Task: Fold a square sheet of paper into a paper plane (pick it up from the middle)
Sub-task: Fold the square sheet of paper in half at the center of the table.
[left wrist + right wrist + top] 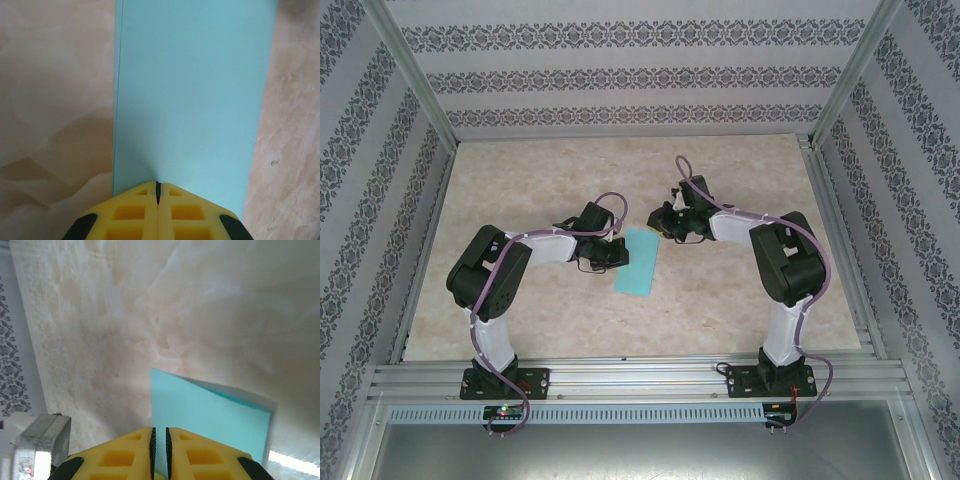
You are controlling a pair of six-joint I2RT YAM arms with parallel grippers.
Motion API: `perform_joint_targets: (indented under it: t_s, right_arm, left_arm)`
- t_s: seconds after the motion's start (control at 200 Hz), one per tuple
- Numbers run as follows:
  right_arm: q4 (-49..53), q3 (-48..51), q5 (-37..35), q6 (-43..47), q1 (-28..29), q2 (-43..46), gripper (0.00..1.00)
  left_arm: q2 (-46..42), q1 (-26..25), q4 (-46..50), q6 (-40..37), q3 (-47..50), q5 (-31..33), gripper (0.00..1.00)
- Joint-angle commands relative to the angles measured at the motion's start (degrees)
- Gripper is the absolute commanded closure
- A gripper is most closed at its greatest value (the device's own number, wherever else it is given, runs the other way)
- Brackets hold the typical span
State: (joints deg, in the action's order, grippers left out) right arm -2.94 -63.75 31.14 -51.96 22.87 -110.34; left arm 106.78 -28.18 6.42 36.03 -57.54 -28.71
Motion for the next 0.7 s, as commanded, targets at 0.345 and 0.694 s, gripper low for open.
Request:
perform_joint_targets:
  t_s: [0.345,0.694]
  right_arm:
    - [2.0,2.9,-2.5,1.7,0.2,-6.7,0.84]
    - [0.2,6.3,0.9,1.4,1.7,5.3,0.83]
  left_arm:
    - [1.8,-0.8,5.4,-1.1,0.9,0.6,1.0]
    - [1.6,-0.8,5.4,-1.0,1.2,0.7,1.0]
